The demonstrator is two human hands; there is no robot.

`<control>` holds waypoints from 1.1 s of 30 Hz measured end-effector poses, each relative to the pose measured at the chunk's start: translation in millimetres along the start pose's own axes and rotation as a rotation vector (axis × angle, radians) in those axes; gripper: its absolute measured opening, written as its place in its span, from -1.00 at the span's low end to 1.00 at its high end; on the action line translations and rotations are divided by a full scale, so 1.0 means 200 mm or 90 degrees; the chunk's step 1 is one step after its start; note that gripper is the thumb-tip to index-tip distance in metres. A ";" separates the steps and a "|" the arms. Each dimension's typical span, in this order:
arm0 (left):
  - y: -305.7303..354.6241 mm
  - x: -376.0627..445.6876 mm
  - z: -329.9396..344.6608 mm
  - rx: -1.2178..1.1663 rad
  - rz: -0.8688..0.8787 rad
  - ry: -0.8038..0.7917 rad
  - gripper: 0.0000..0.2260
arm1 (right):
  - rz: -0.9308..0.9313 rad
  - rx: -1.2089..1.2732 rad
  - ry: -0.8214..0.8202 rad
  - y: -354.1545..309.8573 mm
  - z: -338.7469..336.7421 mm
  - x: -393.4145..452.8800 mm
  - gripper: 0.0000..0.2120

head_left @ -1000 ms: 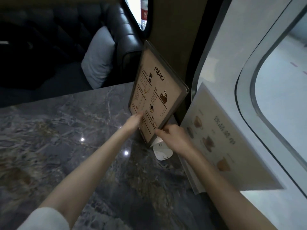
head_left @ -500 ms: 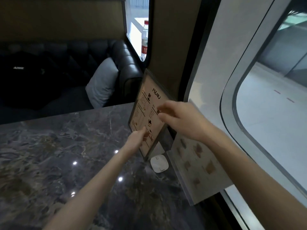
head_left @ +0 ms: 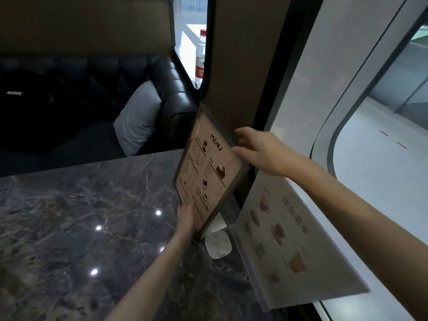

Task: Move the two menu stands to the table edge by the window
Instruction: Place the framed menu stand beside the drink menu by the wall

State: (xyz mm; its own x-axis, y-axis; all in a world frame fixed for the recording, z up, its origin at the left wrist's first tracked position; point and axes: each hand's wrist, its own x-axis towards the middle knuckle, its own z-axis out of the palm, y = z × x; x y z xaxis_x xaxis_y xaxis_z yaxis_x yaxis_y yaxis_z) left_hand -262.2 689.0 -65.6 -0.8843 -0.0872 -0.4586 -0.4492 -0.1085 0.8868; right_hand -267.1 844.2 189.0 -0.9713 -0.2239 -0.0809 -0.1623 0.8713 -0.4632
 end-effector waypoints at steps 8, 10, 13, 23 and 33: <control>0.03 0.03 -0.01 -0.238 -0.072 0.007 -0.69 | 0.041 0.107 -0.074 0.06 0.02 0.22 -0.73; 0.01 0.05 -0.03 -0.281 -0.097 -0.004 -0.60 | 0.060 0.126 -0.076 0.07 0.02 0.26 -0.77; 0.00 0.07 -0.05 -0.336 -0.146 -0.026 -0.49 | 0.072 0.154 -0.078 0.09 0.02 0.28 -0.82; -0.03 0.09 -0.03 -0.270 -0.109 -0.056 -0.61 | 0.090 0.199 -0.066 0.10 0.03 0.28 -0.90; -0.02 0.06 -0.03 -0.207 -0.051 -0.037 -0.54 | 0.066 0.171 -0.043 0.09 0.04 0.28 -0.85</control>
State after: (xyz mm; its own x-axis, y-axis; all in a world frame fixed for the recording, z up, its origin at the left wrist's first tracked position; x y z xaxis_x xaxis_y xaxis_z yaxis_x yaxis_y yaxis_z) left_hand -270.3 683.1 -74.8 -0.8577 -0.0095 -0.5140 -0.4623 -0.4230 0.7793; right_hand -323.1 844.7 168.8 -0.9651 -0.1758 -0.1939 -0.0023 0.7464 -0.6655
